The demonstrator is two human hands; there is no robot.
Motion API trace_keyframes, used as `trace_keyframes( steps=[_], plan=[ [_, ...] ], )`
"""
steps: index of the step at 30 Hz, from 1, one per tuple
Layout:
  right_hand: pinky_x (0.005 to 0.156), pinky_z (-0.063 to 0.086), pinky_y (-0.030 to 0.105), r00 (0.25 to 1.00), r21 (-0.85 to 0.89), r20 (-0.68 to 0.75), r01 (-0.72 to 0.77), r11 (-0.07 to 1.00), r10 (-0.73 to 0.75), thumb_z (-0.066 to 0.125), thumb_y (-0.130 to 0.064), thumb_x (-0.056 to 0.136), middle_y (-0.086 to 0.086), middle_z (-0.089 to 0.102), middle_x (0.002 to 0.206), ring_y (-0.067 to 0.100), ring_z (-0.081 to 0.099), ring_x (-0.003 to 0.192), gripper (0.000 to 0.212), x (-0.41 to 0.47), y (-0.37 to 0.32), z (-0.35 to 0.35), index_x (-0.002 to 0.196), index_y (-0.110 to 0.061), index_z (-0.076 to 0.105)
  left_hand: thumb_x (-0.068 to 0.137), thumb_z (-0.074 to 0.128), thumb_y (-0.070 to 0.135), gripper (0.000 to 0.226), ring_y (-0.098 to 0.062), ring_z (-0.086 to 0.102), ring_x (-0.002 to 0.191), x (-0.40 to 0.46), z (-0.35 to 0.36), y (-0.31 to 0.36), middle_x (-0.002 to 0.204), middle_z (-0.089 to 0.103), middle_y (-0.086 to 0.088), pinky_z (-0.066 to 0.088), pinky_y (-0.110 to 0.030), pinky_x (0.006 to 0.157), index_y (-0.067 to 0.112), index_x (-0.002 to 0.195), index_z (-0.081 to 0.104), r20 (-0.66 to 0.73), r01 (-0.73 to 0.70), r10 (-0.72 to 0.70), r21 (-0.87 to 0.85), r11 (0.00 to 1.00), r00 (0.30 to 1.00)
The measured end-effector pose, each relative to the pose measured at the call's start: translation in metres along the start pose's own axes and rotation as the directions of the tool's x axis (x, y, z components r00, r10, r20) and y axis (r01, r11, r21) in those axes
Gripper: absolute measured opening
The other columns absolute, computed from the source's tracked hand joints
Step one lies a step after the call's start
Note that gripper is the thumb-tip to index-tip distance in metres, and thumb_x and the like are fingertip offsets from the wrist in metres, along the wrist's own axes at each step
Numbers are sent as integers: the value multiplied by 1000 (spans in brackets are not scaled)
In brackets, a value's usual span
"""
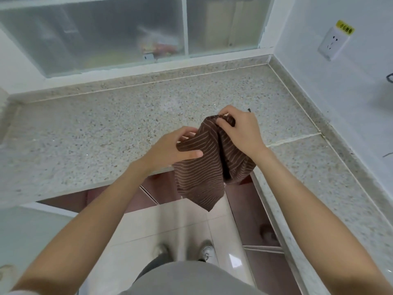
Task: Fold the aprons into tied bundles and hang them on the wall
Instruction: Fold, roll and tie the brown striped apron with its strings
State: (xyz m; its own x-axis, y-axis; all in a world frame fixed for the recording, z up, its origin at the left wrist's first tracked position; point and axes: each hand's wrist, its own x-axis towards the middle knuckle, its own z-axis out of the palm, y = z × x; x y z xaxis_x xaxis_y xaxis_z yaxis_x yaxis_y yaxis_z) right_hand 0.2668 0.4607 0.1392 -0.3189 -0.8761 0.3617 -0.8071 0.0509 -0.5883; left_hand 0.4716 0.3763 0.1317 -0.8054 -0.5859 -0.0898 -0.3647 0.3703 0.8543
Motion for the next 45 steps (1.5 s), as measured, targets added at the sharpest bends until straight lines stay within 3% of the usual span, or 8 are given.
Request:
trace_keyframes(
  steps=[5,11,21,29,34,39,42,45],
  plan=[
    [61,43,28,995,61,99,24,998,-30,68,-40,83,-3,61,65,11,56,62,20,27,-25,16,88,-20,64,93,55,27,15,-16,64,79,-17,-24,-28,85,65,7,50,-38,79,21,106,59,-261,63,12,276,959,965],
    [66,43,25,911,130,371,140,981,-179,62,-45,85,-3,68,81,7,58,72,25,61,-47,69,84,-20,65,98,42,16,29,-11,56,100,-33,-78,-56,110,61,8,39,-25,86,21,118,62,-336,208,-153,134,969,929],
    [84,44,34,839,17,475,294,956,-267,56,-24,93,5,64,106,22,56,97,18,174,-58,225,109,-16,61,96,44,37,28,-29,61,82,15,-193,-175,88,66,-9,42,-33,64,16,109,57,-451,350,-20,662,663,892],
    [90,39,38,904,-107,249,381,918,-346,57,-15,88,8,60,110,27,49,105,19,178,-53,323,106,-12,63,95,46,23,26,-27,52,109,76,-249,-290,112,64,-7,29,-38,97,19,116,60,-437,400,-118,640,656,892],
    [79,34,31,783,-74,465,500,863,-413,61,-37,85,1,59,91,21,50,89,21,102,-35,326,90,-16,62,91,54,29,28,-26,48,114,74,-238,-306,117,59,-3,35,-41,97,19,117,58,-367,262,-21,620,739,930],
    [92,32,37,630,-132,750,439,889,-200,65,-65,67,0,57,106,24,51,99,56,38,-20,320,104,-24,57,87,57,43,30,-20,54,98,47,-194,-303,100,63,5,38,-35,85,22,109,59,-177,104,1,583,806,984],
    [98,37,47,551,-218,830,457,862,-83,78,-59,52,5,53,124,28,49,115,75,13,-17,319,114,-23,55,84,57,52,38,-16,52,99,27,-166,-300,101,62,7,38,-32,87,24,110,58,-48,74,-57,559,826,997],
    [100,39,48,612,-240,783,462,854,-110,83,-31,58,8,54,126,29,51,119,56,-1,-13,319,105,-20,56,80,57,61,49,-15,51,104,1,-135,-297,108,60,7,37,-32,90,26,115,55,67,52,-113,587,808,991]
  ],
)
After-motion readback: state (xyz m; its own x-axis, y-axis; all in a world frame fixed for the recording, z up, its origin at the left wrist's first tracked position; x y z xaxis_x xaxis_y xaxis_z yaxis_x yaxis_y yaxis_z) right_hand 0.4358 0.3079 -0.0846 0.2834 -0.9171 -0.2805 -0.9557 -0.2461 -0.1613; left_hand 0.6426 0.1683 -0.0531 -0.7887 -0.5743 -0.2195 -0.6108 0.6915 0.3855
